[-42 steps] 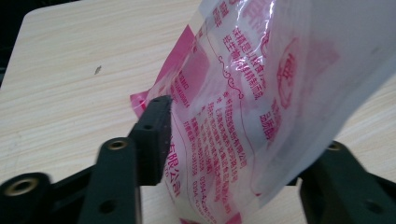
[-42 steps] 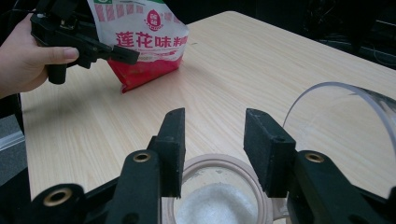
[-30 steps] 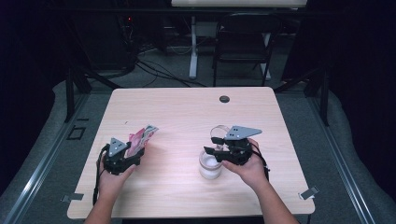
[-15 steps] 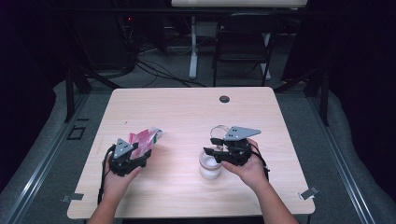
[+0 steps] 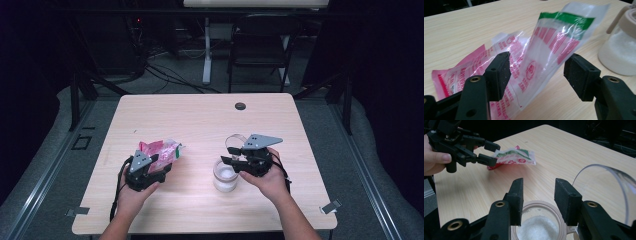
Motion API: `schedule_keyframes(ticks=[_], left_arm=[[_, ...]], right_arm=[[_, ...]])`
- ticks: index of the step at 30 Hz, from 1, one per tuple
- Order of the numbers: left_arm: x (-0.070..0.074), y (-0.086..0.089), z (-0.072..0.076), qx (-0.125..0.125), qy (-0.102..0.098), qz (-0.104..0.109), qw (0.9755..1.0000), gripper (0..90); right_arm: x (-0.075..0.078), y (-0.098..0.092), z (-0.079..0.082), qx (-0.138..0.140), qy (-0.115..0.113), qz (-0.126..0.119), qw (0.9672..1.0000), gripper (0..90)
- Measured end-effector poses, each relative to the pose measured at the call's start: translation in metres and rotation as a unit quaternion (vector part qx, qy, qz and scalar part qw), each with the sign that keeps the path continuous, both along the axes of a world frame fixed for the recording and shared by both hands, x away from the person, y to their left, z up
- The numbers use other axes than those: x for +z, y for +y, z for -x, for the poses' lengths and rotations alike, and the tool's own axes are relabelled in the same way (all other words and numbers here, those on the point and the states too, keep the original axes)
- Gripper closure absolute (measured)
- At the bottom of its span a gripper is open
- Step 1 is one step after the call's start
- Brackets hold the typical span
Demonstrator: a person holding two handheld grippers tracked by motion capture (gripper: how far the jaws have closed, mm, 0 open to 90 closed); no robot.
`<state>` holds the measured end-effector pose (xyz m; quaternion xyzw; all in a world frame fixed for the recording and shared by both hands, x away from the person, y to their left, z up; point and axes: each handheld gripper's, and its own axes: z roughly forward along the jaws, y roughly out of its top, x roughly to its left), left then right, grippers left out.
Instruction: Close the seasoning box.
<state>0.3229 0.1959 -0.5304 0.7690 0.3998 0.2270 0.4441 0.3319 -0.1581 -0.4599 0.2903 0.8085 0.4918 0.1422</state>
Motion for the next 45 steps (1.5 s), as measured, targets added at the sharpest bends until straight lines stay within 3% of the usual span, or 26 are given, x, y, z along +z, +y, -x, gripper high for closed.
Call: schedule_keyframes(ticks=[5,18,20,22,39,45], left_arm=[[-0.001,-0.01,0.002,-0.015,-0.001,-0.017,0.9997,38.1],[-0.003,-0.017,0.002,-0.025,-0.001,-0.027,0.9993,38.2],[-0.004,-0.016,0.001,-0.023,0.0,-0.029,0.9993,38.3],[-0.004,-0.015,0.001,-0.023,0.0,-0.029,0.9993,38.4],[-0.004,-0.008,-0.001,-0.006,-0.002,-0.019,0.9998,38.9],[-0.004,-0.005,-0.001,-0.002,-0.002,-0.015,0.9999,39.3]], right_arm=[[0.005,-0.004,0.002,-0.004,-0.002,0.0,1.0,65.1],[0.011,-0.012,0.004,-0.015,-0.006,0.007,0.9999,77.2],[0.012,-0.013,0.004,-0.014,-0.006,0.011,0.9998,87.5],[0.012,-0.014,0.004,-0.014,-0.006,0.014,0.9998,90.0],[0.021,-0.034,0.002,-0.027,-0.006,0.013,0.9995,90.0],[0.025,-0.051,0.0,-0.053,-0.01,0.006,0.9985,90.0]])
